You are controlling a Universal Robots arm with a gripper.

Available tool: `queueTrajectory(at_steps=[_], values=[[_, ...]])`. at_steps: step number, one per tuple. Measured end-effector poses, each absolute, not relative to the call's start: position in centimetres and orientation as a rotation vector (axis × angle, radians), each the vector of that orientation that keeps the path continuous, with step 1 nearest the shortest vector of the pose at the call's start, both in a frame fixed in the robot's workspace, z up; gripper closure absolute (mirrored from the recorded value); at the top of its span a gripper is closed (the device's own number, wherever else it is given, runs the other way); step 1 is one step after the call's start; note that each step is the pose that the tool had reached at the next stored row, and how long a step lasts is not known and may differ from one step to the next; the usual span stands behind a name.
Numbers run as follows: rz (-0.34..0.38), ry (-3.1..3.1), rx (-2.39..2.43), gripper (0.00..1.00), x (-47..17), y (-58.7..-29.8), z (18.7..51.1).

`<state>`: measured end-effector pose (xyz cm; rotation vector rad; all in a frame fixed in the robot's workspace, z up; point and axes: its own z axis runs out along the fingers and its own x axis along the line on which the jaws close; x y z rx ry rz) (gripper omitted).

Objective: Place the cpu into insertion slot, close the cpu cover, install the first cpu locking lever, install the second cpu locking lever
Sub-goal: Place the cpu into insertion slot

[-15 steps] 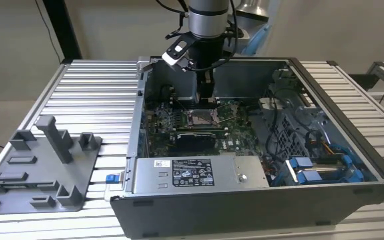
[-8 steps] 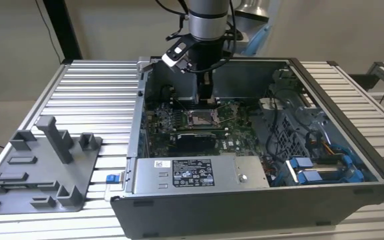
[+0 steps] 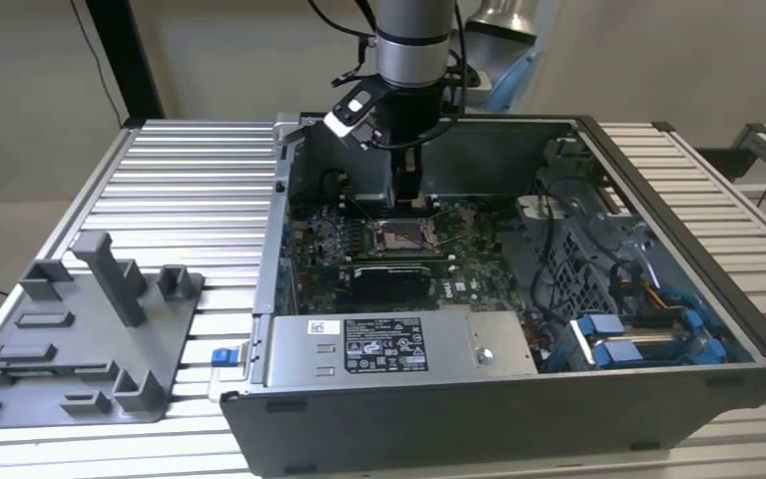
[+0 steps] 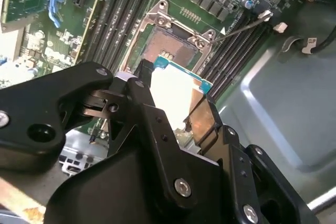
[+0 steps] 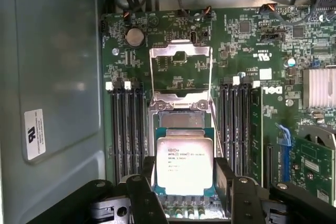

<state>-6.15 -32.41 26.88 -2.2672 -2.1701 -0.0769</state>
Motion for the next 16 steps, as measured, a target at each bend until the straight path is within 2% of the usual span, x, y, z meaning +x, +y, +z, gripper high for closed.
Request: queueTrajectory(at_steps=[16], values=[[-0.067, -2.167, -2.262, 1.0, -5.9, -32.4, 24.0]])
